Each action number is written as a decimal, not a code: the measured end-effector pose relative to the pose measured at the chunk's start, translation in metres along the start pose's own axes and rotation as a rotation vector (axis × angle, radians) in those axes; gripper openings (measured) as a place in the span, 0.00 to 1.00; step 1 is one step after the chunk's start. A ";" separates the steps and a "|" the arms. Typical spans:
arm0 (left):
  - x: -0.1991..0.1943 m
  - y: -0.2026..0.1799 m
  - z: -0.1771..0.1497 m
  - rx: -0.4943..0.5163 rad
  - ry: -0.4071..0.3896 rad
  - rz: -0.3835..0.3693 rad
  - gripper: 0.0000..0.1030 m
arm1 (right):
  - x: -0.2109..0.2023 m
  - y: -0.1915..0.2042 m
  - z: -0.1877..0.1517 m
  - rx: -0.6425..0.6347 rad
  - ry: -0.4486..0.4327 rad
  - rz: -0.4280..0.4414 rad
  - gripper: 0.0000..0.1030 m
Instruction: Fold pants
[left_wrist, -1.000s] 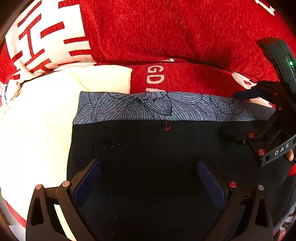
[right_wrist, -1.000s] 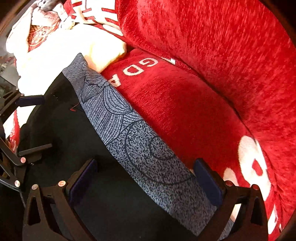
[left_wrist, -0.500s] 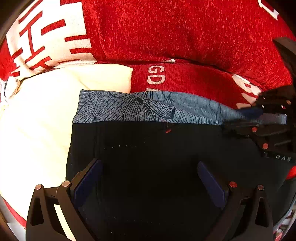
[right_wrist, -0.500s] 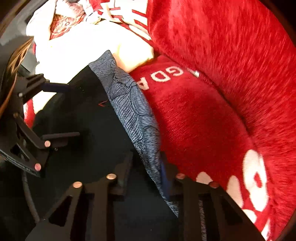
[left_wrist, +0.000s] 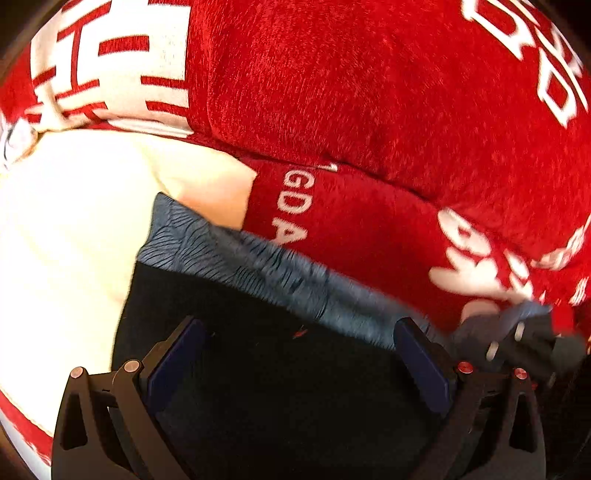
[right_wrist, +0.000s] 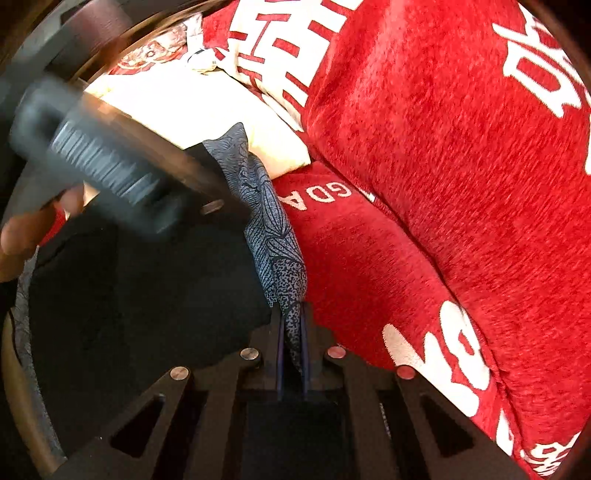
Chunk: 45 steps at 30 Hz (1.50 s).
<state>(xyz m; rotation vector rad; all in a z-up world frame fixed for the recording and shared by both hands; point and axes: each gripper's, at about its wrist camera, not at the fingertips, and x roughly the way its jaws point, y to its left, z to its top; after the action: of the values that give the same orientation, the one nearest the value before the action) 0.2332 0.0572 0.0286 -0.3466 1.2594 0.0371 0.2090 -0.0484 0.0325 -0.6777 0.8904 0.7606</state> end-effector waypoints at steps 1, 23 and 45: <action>0.001 -0.001 0.004 -0.022 0.012 -0.009 1.00 | -0.001 0.006 -0.001 -0.017 -0.006 -0.022 0.08; 0.041 -0.021 -0.011 -0.048 0.055 0.219 0.47 | 0.008 0.039 -0.007 -0.098 -0.012 -0.170 0.13; -0.010 -0.019 -0.041 -0.035 -0.050 0.157 0.35 | -0.029 0.027 -0.011 -0.014 0.011 -0.017 0.16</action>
<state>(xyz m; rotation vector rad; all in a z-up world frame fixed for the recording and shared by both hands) 0.1966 0.0292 0.0322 -0.2752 1.2354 0.2009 0.1703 -0.0503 0.0470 -0.7013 0.8890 0.7486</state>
